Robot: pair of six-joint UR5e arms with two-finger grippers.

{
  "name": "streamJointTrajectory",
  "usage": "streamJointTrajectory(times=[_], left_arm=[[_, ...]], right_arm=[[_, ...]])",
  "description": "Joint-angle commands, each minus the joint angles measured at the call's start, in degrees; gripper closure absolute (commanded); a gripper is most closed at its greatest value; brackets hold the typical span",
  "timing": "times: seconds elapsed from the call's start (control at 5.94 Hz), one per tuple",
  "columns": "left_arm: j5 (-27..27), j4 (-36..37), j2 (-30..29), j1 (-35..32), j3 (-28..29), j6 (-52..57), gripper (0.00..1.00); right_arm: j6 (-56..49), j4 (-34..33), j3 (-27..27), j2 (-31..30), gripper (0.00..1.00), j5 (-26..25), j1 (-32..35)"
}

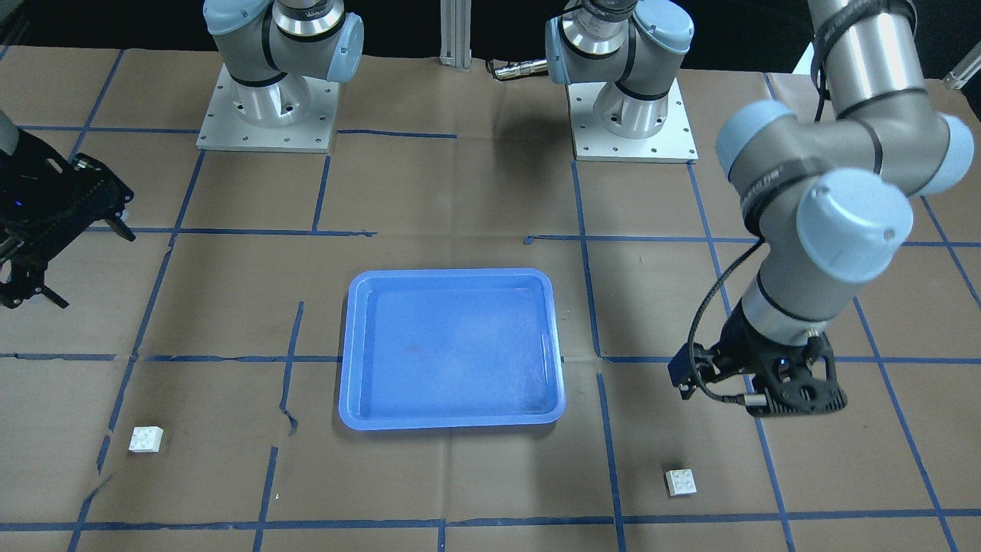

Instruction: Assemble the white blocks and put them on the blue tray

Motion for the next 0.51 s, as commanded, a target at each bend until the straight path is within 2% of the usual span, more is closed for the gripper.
streamJointTrajectory(times=[0.0, 0.34], left_arm=[[-0.1, 0.6, -5.4, 0.7, 2.0, 23.2, 0.01], [-0.1, 0.4, -5.8, 1.5, 2.7, 49.8, 0.01]], right_arm=[[-12.1, 0.2, -6.7, 7.8, 0.01, 7.4, -3.5], [-19.2, -0.1, -6.5, 14.6, 0.0, 16.6, -8.7]])
